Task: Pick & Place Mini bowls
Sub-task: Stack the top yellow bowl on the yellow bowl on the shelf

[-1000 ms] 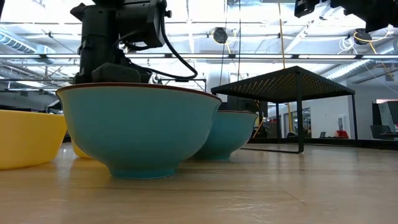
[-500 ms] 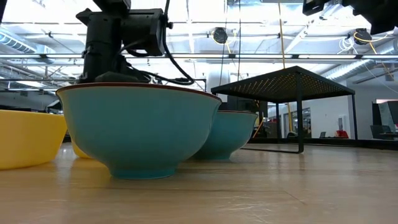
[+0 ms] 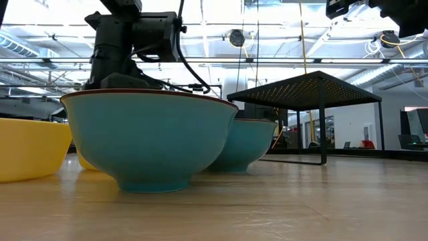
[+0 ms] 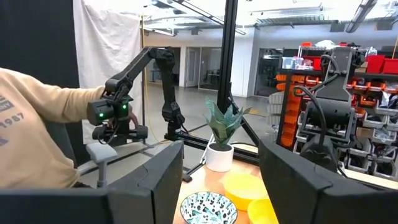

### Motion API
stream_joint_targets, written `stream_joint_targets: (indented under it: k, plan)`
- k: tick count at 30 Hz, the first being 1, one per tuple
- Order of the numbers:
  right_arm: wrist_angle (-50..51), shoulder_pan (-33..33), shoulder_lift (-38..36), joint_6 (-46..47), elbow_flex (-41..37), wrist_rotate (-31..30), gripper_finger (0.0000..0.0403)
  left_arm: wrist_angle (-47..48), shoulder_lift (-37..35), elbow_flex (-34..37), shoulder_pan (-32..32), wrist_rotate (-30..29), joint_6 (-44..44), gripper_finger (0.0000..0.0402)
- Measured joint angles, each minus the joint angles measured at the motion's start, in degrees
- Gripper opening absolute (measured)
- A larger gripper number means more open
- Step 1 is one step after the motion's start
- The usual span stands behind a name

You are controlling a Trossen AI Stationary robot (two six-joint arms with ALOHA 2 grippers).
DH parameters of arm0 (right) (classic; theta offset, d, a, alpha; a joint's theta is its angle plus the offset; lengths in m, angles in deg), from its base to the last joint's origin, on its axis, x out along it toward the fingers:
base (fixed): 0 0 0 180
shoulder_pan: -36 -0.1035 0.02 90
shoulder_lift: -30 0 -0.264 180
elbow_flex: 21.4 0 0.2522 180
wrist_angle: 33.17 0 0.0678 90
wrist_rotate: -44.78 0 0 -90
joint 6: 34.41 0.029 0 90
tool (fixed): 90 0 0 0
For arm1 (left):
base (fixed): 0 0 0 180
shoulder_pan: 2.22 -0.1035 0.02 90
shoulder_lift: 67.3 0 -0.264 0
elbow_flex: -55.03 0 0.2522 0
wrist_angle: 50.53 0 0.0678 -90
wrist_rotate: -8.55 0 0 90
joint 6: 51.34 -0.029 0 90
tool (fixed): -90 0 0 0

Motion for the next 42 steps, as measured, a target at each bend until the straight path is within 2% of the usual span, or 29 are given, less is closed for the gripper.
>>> stream_joint_targets:
  k: [9,17,28,42]
  plan:
    - [0.44,0.00,0.00,0.02,0.00,-0.09,0.0194,-0.34,0.01,0.00,0.27,1.15,3.13,0.0175]
    - [0.44,0.00,0.02,1.72,0.00,-0.17,0.0194,-0.39,0.01,0.00,0.26,1.11,0.85,0.0103]
    - [0.43,0.00,0.04,2.97,0.00,-0.20,0.0194,-0.52,0.02,0.00,0.26,0.99,0.07,0.0072]
    - [-1.75,0.00,0.16,2.63,0.00,-0.20,0.0194,-3.02,0.02,0.00,0.26,0.97,0.31,0.0079]
